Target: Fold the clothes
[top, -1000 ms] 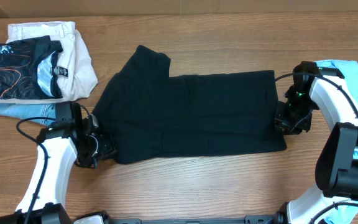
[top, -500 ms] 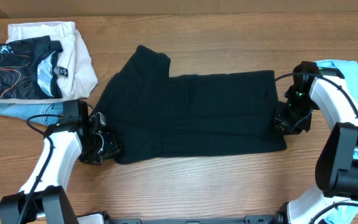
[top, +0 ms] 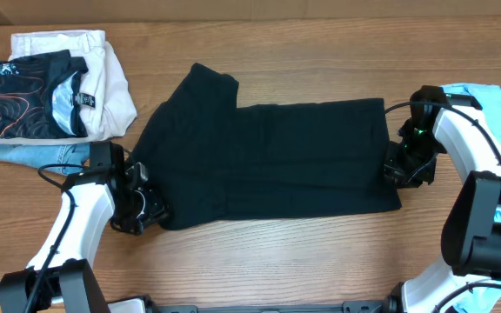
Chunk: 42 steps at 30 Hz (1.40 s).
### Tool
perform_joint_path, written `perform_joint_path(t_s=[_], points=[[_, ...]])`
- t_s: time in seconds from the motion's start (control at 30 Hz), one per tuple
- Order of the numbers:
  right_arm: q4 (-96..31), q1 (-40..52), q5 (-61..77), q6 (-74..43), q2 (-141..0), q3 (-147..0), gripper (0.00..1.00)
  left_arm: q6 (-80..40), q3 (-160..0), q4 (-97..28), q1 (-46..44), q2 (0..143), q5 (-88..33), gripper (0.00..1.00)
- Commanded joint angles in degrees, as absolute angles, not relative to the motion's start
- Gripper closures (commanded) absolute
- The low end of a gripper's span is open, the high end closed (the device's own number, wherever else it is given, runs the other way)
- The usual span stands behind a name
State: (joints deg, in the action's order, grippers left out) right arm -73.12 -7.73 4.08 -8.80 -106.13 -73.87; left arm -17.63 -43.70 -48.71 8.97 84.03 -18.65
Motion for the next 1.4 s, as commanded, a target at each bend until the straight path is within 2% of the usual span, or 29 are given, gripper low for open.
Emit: perform_joint_path(t_s=[0.0, 0.13, 0.4, 0.6, 0.73, 0.77, 1.03, 1.17, 1.37], points=[[-73.1, -7.4, 4.1, -9.0, -104.8, -75.2, 0.71, -18.2, -43.2, -49.3, 8.5, 84.7, -14.4, 0.6], [-73.1, -7.4, 4.1, -9.0, -104.8, -75.2, 0.7, -18.3, -43.2, -47.5, 8.5, 84.8, -14.6, 0.62], [-73.1, -7.4, 4.1, -9.0, -104.8, -75.2, 0.7, -18.4, -43.2, -45.9, 8.5, 84.8, -14.9, 0.73], [-73.1, -7.5, 4.1, -9.0, -104.8, -75.2, 0.7, -18.4, -43.2, -45.8, 8.5, 84.8, -15.1, 0.75], [-73.1, -7.5, 4.1, -9.0, -104.8, -75.2, 0.7, -18.4, -43.2, -45.8, 8.5, 84.8, -15.1, 0.93], [-73.1, -7.5, 4.1, -9.0, -104.8, -75.2, 0.7, -18.4, -43.2, -45.8, 8.5, 84.8, -15.1, 0.94], [-73.2, -7.5, 4.1, -9.0, -104.8, -75.2, 0.7, -18.4, -44.1, -45.5, 8.7, 84.7, -18.9, 0.96], [-73.2, -7.5, 4.1, -9.0, -104.8, -75.2, 0.71, -17.9, -49.5, -45.2, 9.0, 84.5, -22.5, 0.96], [-73.1, -7.5, 4.1, -9.0, -104.8, -75.2, 0.7, -17.6, -60.1, -44.8, 9.0, 84.2, -21.2, 0.96]])
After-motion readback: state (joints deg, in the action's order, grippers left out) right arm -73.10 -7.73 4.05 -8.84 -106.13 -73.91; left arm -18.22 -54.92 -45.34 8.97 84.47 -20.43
